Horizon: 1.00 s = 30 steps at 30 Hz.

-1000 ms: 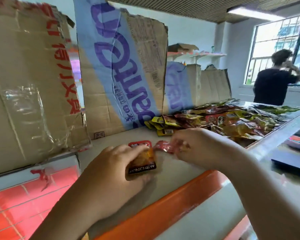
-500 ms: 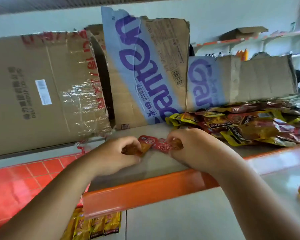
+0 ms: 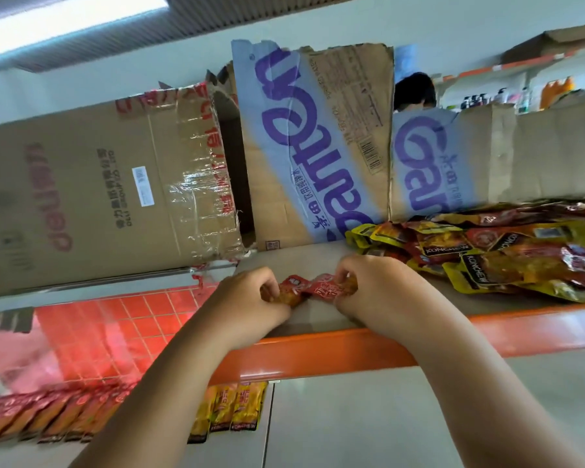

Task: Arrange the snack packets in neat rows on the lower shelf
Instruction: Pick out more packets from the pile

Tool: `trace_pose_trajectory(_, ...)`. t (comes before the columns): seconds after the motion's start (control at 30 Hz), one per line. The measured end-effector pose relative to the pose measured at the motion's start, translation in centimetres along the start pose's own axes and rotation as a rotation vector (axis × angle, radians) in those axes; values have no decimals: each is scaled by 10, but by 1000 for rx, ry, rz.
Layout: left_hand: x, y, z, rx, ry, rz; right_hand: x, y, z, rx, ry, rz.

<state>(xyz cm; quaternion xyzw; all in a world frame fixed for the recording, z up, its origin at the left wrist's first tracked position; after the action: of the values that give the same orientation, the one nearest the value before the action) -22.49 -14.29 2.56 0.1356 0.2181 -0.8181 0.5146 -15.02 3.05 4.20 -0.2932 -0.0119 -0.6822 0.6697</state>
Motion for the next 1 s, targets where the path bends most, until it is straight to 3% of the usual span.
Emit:
trace_pose_trajectory(0.33, 5, -1, 4, -69, 42, 7, -1, -4, -1, -16, 7, 24)
trace_pose_trajectory(0.43, 1, 8, 19, -203, 46, -32, -2, -4, 1, -50, -24, 16)
trace_pose_trajectory(0.6, -14, 39, 55, -576, -25, -194, 0, 1, 19, -194, -78, 22)
trace_pose_trajectory(0.8, 8, 69, 82, -767, 2, -345, 20, 8, 29, -328, -46, 129)
trace_pose_trajectory(1.0, 70, 92, 109, -853, 84, -273, 79, 13, 5, -383, -65, 208)
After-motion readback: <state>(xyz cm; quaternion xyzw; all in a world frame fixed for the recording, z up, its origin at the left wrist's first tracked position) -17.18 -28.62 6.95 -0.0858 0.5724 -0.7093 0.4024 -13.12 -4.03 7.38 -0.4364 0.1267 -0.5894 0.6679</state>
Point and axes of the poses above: each hand's wrist, its own y-axis away from the middle knuckle, its own z-axis out of the back of the hand, x = y × z, the point moved 10 cm from there along -y, towards the middle knuckle
